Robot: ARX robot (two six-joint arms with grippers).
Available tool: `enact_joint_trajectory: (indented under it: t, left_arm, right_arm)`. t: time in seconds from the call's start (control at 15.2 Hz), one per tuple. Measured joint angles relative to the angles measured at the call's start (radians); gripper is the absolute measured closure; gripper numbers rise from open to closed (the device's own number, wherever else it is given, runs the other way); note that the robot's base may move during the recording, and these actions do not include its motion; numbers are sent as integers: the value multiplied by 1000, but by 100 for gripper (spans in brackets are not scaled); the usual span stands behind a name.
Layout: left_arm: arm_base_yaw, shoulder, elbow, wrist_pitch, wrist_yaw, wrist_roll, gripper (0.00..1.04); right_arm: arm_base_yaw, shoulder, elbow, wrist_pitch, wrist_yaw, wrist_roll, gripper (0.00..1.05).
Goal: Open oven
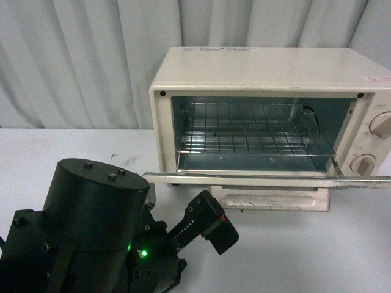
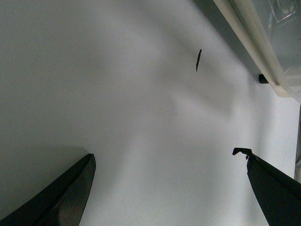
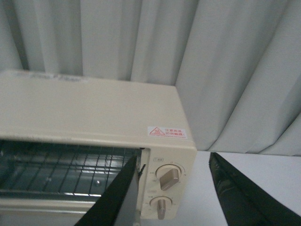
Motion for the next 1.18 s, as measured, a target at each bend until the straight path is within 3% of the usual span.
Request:
enact_joint_trajectory:
  t: [0.07,0.26,0.33,0.66,0.85,1.18]
  left_arm:
    - [0,0,0,0,-4,-1,7]
    - [-1,0,0,0,2,-3,7]
    - [-1,0,0,0,0,-3,7]
    - [-1,0,0,0,0,-3,7]
    - [-1,0,0,0,1,-3,7]
    - [-1,0,0,0,1,-3,7]
  right_arm:
    - [-22,-66,-37,7,-28,83,65]
    - [-85,-166,-150,-27,-98,142,98]
    - [-104,-206,-174,-37,-114,151,102]
    - [-178,-412,-265,-144,-189,158,103]
    - [-281,-517,-301,-199,-276,158,103]
    - [-274,-555,-336,-231,-288,159,103]
